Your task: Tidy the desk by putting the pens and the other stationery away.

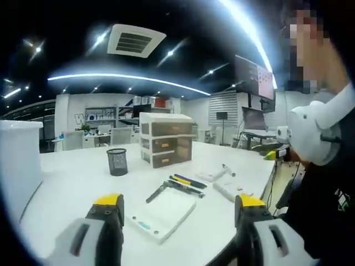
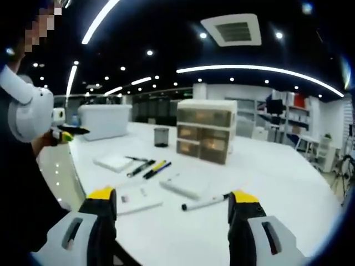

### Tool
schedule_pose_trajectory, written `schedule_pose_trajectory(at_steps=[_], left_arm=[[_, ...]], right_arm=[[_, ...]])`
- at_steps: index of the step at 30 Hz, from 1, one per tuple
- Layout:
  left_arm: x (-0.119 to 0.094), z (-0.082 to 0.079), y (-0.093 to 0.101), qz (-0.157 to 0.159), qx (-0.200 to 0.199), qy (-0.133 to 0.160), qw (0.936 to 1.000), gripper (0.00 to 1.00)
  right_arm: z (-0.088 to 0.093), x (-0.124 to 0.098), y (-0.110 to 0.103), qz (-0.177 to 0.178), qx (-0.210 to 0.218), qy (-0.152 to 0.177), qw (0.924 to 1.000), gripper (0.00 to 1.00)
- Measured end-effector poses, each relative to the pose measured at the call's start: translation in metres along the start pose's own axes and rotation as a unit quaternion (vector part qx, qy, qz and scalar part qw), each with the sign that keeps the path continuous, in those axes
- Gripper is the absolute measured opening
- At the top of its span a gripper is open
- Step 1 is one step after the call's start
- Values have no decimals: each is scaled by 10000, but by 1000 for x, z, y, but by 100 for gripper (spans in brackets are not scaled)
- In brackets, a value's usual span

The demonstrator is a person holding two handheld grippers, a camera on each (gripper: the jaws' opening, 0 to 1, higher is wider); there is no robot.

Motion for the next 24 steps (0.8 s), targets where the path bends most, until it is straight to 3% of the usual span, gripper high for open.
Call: schedule_pose_trajectory(at_steps=[7, 24], left_arm=[[-2, -2, 4, 85, 67, -156, 9998, 81], [-4, -6, 13, 140, 36, -225, 9996, 81]], right_arm=[[-4, -2, -1, -136, -2, -192, 9997, 78], [-3, -7, 0, -283, -73, -448, 9986, 78]])
Point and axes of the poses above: the point that each gripper's makers call its tool centre point, and the gripper's own axes: x roughly forward along the fingers, y roughly to its right, z roughly out of its underside, the point moved 2 cm from there along -x, roughly backward along the fingers, and after that the axes turned 3 degrees about y, right-handed, at the moved point
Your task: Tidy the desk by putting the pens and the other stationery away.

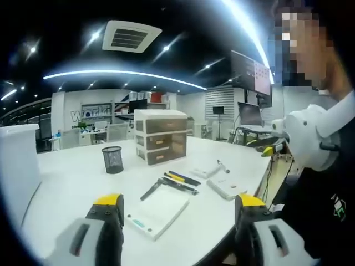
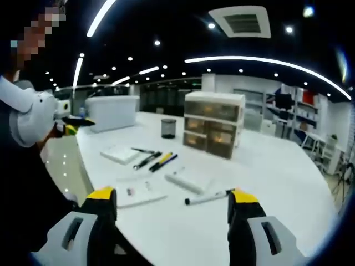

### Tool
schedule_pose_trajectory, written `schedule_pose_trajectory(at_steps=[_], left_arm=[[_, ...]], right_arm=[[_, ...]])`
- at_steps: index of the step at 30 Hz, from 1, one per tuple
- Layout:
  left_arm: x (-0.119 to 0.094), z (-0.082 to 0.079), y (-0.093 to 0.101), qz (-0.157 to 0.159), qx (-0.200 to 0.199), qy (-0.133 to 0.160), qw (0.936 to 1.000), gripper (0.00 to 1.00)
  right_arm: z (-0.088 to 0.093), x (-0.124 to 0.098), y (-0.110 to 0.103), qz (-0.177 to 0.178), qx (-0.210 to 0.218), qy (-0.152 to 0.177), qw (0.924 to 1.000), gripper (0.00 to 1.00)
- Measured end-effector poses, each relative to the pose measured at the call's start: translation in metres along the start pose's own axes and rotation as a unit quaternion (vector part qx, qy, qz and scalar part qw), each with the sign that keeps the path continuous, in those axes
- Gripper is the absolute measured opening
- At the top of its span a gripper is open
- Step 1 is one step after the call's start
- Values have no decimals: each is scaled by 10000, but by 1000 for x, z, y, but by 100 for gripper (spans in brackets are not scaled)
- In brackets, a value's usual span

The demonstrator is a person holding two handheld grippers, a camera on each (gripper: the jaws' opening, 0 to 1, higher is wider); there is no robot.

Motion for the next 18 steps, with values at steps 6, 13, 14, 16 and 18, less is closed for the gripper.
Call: schedule_pose_trajectory(at_steps=[6, 13, 14, 16, 18], left_arm=[[-1, 1, 2, 25, -10, -41, 10000, 81], [4, -4, 7, 174, -58, -62, 9998, 81], [4, -4, 6, 163, -47, -92, 9998, 81], [6, -6, 5, 152, -16, -137, 9998, 81], [8, -6, 4, 167, 10, -194, 9997, 80]], right_arm=[[1, -2, -1, -34, -39, -42, 10000, 78], [6, -2, -5, -105, -60, -97, 9999, 78], [6, -2, -5, -116, -66, -102, 9999, 78], [8, -3, -6, -132, -72, -100, 9998, 78], [9, -3, -6, -143, -54, -99, 9998, 78]])
Point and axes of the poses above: the point that each gripper's makers call its tool centre point, and the gripper's own axes: x roughly forward along the fingers, y roughly to its right, z roughly out of its underside, the point moved 2 cm from there along -x, roughly backward along the fingers, and after that the axes turned 3 degrees about y, right-handed, at the moved point
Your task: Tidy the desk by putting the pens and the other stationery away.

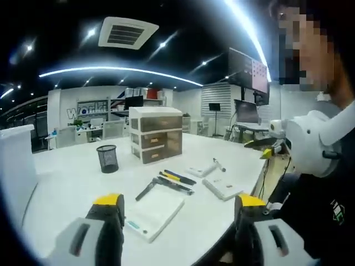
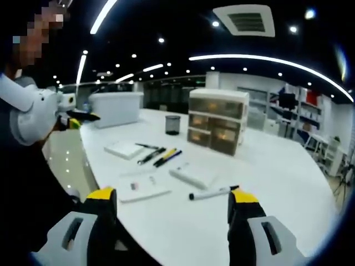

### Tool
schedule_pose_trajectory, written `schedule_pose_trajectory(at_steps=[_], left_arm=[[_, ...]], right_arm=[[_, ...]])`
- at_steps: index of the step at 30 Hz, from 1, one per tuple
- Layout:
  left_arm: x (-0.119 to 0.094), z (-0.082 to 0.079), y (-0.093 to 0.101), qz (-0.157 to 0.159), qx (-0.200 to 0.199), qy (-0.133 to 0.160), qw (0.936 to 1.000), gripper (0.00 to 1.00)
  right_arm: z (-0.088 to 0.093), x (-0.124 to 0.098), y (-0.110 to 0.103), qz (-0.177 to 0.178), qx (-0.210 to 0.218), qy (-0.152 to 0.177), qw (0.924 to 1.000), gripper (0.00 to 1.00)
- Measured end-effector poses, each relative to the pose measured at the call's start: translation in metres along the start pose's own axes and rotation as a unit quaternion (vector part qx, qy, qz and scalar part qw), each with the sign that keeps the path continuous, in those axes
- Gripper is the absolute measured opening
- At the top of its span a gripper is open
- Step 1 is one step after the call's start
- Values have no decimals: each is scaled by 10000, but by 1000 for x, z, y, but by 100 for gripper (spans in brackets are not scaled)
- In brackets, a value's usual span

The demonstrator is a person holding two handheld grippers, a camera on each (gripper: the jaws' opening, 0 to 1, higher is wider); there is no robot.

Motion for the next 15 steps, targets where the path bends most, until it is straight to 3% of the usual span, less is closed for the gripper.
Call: schedule_pose_trajectory(at_steps=[15], left_arm=[[23, -3, -5, 219, 320, -585, 9975, 79]], right_arm=[[15, 2, -4, -23, 76, -24, 10000, 77]])
Point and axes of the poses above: the point that each gripper's makers call its tool centre point, and the gripper's own axes: x roughly forward along the fingers, y roughly to its right, z roughly out of its underside, the point moved 2 cm from there along -x, roughly backward along the fingers, and after that the axes turned 3 degrees about y, right-handed, at the moved point
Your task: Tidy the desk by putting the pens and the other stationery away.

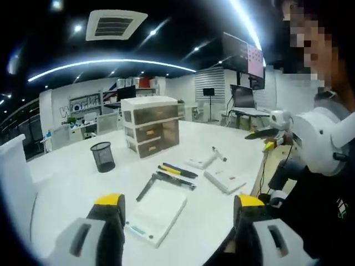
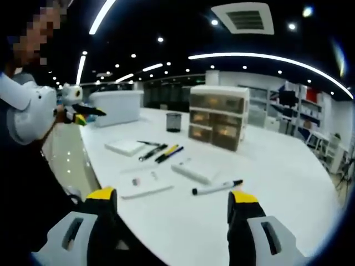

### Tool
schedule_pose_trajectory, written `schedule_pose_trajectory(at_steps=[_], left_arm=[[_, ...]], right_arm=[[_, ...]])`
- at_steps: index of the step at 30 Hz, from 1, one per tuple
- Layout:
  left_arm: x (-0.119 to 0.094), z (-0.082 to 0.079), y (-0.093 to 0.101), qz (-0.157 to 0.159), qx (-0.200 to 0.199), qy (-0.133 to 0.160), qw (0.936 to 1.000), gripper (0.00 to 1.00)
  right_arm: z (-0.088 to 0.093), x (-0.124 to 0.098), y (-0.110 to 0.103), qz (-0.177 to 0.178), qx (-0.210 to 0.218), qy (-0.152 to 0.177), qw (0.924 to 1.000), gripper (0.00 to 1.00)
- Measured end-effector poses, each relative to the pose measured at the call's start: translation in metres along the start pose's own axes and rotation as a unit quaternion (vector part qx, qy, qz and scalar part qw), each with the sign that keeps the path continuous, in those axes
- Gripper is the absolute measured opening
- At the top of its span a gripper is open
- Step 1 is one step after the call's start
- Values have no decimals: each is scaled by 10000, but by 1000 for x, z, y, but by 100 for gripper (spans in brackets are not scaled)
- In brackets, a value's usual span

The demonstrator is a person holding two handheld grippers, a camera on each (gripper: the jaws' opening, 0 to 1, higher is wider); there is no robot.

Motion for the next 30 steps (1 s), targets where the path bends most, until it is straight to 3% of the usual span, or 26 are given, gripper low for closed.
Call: schedule_pose_trajectory(at_steps=[14, 30], left_arm=[[26, -16, -12, 358, 353, -447, 9977, 79], [66, -16, -35, 679, 553, -1056, 9905, 78]], right_arm=[[12, -3, -3, 43, 29, -45, 10000, 77], [22, -6, -2, 93, 209, 24, 9997, 76]])
Point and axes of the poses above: the point that each gripper's makers call its tool centre point, and the gripper's own axes: x roughly forward along the fingers, y roughly to its right, z roughly out of its underside, the point moved 2 cm from there along -x, roughly backward along the fingers, and after that the axes turned 3 degrees about y, right-handed, at the moved point
